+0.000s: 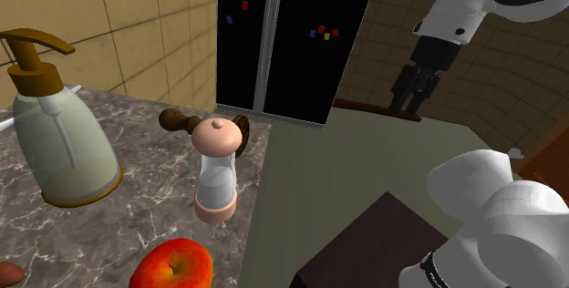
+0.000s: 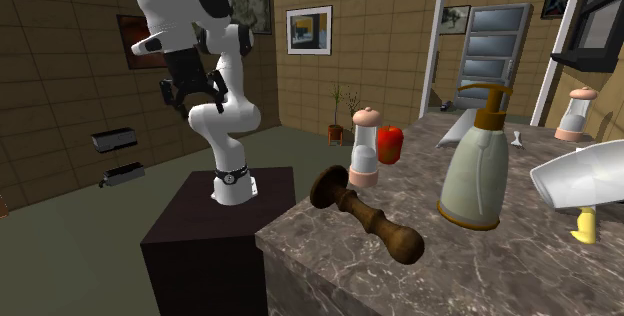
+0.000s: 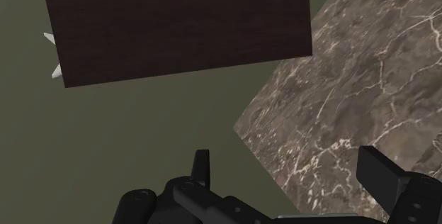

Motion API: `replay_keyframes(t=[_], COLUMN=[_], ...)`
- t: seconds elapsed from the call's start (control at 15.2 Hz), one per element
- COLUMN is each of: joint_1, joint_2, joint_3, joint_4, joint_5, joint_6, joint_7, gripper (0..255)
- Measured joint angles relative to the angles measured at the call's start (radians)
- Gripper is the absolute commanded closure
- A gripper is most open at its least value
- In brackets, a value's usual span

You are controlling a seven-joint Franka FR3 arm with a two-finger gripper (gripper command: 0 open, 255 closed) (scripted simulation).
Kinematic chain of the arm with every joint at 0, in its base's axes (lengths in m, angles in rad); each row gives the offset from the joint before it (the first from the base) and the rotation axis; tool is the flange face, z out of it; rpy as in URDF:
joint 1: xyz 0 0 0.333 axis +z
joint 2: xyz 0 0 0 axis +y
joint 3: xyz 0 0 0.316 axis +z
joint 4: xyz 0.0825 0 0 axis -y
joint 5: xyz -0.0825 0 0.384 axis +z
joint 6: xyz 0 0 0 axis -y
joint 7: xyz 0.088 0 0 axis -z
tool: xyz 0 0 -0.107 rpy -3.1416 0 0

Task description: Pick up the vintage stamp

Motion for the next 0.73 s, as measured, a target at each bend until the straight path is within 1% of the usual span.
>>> replay_keyframes(t=[0.13,0.4,0.73], joint_1=[0.004,0.032,0.064], joint_2=[0.012,0.094,0.254], joint_3=[0.007,0.069,0.145], joint_4=[0.003,0.027,0.114], joint_5=[0.005,0.051,0.094], joint_6=[0.01,0.075,0.162], joint_7=[0.006,0.061,0.13], gripper=[0,0,0])
